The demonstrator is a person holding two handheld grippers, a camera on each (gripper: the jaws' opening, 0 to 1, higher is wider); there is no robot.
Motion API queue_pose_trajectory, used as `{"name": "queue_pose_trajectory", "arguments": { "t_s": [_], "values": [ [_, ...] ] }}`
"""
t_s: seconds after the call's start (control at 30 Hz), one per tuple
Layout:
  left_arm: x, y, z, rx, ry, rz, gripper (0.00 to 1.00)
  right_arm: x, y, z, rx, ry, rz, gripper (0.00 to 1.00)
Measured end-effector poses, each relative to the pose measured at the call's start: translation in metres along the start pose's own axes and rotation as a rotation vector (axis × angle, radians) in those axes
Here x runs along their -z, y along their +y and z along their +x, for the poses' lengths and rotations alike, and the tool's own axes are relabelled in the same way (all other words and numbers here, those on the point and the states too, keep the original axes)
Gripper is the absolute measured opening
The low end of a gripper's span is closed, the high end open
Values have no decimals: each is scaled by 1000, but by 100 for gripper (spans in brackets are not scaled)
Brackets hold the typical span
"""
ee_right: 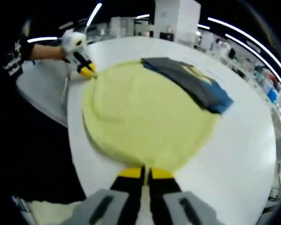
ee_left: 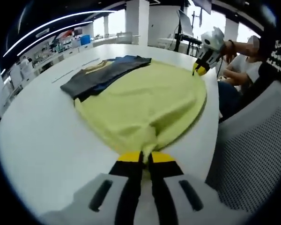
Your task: Fold the garment on the visible template until the final outline fits inside the template.
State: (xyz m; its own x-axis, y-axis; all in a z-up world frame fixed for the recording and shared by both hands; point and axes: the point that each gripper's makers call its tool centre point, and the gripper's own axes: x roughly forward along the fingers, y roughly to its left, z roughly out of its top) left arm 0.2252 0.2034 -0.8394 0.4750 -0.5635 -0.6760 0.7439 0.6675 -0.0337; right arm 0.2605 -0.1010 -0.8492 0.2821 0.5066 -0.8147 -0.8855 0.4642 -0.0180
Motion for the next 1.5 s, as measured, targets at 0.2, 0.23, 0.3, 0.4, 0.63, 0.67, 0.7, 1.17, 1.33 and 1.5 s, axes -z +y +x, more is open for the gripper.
{"name": "queue_pose_trajectory", "arguments": {
  "t_s": [0.2,0.23,0.3,0.4,0.63,0.67,0.7,1.17,1.33,1.5],
  "values": [
    [5,3,-1,-17,11,11,2,-8,0,-9,4,-51,49,0],
    [5,2,-2,-15,13,8,2,-8,0,-11,3,-59,55,0],
    [6,-1,-4,-15,15,8,2,-10,0,-14,4,-71,64,0],
    [7,-1,-7,-12,15,13,2,-10,2,-18,4,-71,65,0],
    [11,-10,-16,-4,26,-17,1,-14,17,-31,-19,-81,63,0],
    [13,-11,-19,0,26,-22,1,-13,20,-33,-24,-80,60,0],
    [13,-11,-20,2,26,-24,1,-13,23,-34,-29,-78,60,0],
    [16,-48,-48,40,45,-38,1,-8,62,-62,-103,-100,99,0],
    [14,-67,-57,52,40,-53,1,-4,73,-69,-112,-88,94,0],
    [17,-76,-63,60,41,-61,1,-3,84,-76,-137,-86,92,0]
  ]
}}
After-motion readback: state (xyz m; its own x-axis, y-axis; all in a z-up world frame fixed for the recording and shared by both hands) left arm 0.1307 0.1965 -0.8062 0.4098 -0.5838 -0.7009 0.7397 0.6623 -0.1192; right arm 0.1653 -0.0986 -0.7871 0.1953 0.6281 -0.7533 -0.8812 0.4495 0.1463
